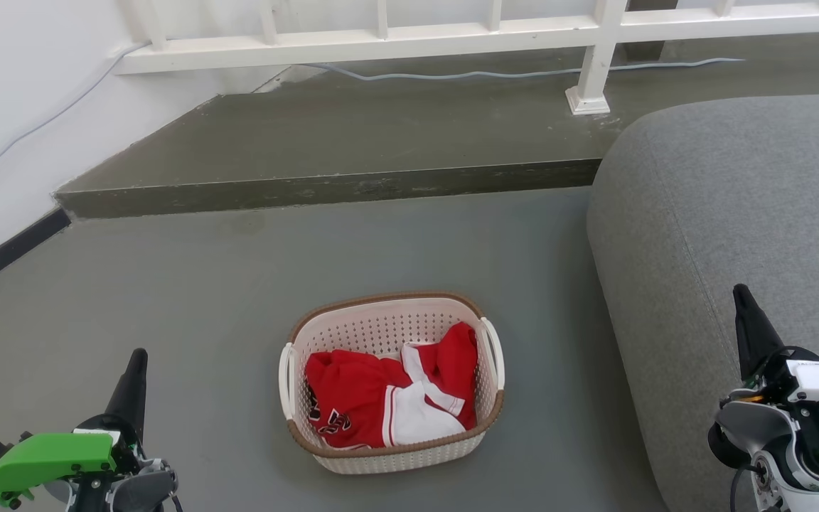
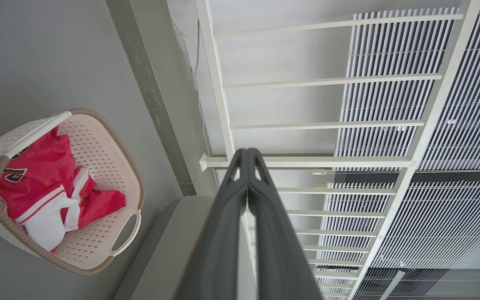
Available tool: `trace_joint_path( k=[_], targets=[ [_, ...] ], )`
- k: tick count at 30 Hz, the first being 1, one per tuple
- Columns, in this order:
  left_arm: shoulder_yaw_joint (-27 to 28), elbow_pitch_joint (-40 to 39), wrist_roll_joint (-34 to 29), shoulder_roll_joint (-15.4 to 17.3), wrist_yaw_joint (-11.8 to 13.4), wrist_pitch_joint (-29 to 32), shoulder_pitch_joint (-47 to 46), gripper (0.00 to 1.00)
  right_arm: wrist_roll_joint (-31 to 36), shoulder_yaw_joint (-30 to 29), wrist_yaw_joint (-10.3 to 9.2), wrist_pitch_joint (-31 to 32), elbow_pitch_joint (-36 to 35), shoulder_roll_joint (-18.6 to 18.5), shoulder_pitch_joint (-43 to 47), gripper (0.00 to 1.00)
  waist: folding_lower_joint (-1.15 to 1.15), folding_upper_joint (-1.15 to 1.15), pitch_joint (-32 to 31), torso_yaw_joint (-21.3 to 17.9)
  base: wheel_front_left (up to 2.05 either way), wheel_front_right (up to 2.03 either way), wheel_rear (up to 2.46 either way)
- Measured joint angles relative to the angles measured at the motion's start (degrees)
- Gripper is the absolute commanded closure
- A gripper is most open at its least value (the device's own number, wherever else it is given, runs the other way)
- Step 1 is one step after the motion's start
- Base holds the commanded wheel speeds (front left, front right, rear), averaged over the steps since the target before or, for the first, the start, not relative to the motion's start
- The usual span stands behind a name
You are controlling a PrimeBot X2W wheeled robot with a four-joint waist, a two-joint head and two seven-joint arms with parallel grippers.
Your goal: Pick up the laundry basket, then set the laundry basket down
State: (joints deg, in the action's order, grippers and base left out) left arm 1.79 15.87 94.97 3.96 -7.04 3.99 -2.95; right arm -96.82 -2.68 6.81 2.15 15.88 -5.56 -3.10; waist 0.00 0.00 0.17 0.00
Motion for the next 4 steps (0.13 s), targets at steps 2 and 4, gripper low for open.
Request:
trace_joint_path(
  k=[2, 4],
  targets=[
    [0.0, 0.0, 0.0, 0.0, 0.0, 0.0, 0.0, 1.0, 0.0, 0.0, 0.0, 0.0, 0.0, 0.0, 0.0, 1.0, 0.0, 0.0, 0.0, 0.0, 0.0, 0.0, 0.0],
    [0.0, 0.0, 0.0, 0.0, 0.0, 0.0, 0.0, 1.0, 0.0, 0.0, 0.0, 0.0, 0.0, 0.0, 0.0, 1.0, 0.0, 0.0, 0.0, 0.0, 0.0, 0.0, 0.0]
  ],
)
